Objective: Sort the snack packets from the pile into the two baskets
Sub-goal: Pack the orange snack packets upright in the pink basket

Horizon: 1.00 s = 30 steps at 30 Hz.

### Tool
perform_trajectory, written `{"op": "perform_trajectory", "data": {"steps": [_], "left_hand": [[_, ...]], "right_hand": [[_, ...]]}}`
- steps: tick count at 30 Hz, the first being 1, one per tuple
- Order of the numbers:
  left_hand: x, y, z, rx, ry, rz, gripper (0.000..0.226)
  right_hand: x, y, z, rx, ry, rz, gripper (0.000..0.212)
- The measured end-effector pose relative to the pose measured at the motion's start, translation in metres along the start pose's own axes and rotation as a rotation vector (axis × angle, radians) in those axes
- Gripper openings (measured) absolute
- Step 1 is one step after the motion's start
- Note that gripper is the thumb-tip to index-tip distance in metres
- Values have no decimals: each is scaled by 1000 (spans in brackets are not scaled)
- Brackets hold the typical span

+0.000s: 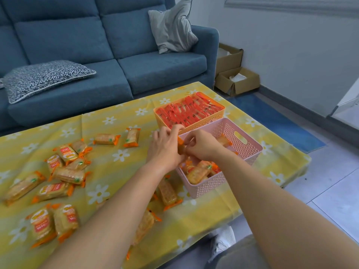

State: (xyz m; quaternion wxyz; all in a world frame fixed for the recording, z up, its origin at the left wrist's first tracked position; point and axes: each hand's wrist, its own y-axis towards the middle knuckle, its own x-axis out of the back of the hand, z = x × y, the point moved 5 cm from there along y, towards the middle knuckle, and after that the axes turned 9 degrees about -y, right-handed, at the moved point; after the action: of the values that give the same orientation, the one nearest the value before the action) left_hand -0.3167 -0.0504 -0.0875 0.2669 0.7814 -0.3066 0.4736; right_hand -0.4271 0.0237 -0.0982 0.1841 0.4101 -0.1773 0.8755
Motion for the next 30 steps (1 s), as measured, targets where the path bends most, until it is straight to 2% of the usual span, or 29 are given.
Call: {"op": "perform_trajectory", "data": {"steps": [3,5,6,8,10,12,14,16,17,20,21,25,28,30], "left_hand": [[-1,-2,1,-49,27,4,46],[0,-1,2,-32,19,-7,34],[-1,-1,0,-31,19,-12,31],[-1,0,-3,-28,24,-18,28],[-2,-1,-3,-30,22,-29,26],[-2,-1,-1,-31,10,-34,26],[-3,-2,1,-23,-12,-32,25],[-3,-2,1,-15,-24,-33,25],[-3,-2,1,-13,-28,-34,26],[-4,-1,2,1,-50,-38,27],[-5,0,2,9,-54,-35,27],[-7,-1,1,43,-75,-36,30],[1,-4,-6,2,-136,-191,36],[3,-4,-12,-44,-163,-220,37]], "right_hand": [[7,4,-13,-19,57,-45,25],[15,5,-25,-49,-93,-177,33],[16,6,-32,-73,-183,-186,40],[6,8,-39,-94,-402,-28,58],[-4,8,-43,-73,-630,111,65],[-3,7,-45,-89,-706,101,61],[4,7,-45,-100,-698,32,46],[11,7,-45,-131,-561,-34,24],[14,8,-45,-143,-435,-68,27],[22,4,-40,-136,-104,-151,59],[23,3,-37,-127,-57,-172,59],[13,7,-33,-77,-52,-220,36],[1,12,-30,-49,-145,-174,22],[-4,15,-26,-32,-178,-145,15]]}}
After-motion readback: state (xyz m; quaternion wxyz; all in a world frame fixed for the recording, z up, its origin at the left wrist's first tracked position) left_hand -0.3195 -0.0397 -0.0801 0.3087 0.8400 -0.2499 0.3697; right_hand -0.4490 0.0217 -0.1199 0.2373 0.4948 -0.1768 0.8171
